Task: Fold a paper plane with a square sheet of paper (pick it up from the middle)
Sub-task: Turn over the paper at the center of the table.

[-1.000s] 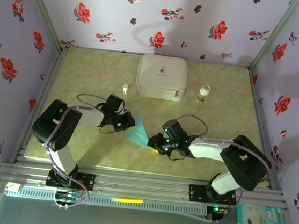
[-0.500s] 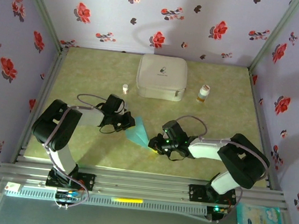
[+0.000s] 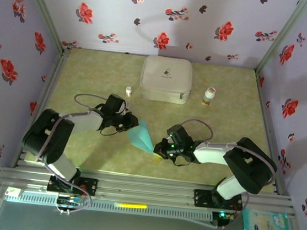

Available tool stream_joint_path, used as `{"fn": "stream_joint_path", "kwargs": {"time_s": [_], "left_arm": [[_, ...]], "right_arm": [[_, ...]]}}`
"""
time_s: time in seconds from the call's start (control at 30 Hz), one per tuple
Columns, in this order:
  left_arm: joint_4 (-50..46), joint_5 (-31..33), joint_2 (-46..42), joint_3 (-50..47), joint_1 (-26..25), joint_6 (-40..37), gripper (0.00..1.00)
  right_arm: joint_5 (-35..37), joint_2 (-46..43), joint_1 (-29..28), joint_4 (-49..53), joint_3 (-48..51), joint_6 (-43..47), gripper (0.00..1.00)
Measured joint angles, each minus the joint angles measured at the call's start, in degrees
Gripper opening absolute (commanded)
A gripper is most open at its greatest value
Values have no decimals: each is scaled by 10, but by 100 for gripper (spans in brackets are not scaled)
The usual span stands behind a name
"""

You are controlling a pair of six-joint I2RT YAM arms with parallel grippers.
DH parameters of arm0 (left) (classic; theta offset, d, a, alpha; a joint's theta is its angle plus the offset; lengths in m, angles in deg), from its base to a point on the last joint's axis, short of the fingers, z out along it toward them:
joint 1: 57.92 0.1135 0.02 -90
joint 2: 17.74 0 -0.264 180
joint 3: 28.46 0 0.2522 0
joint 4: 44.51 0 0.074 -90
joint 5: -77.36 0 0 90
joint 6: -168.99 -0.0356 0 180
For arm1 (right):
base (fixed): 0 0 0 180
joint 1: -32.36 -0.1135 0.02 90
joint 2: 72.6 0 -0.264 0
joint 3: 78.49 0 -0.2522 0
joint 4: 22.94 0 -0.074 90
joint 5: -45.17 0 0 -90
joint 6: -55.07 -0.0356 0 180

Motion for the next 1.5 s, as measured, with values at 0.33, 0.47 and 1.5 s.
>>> {"fn": "stream_joint_path", "kwargs": {"time_s": [0.33, 0.47, 1.5], "left_arm": [[-28, 62, -152, -13, -16, -20, 22], [-32, 89, -200, -32, -16, -28, 25], [-21, 150, -323, -111, 0, -52, 60]], "right_arm": [[44, -72, 0, 103, -27, 68, 4], [82, -104, 0, 141, -42, 96, 4], [329, -210, -6, 432, -158, 273, 3]]}}
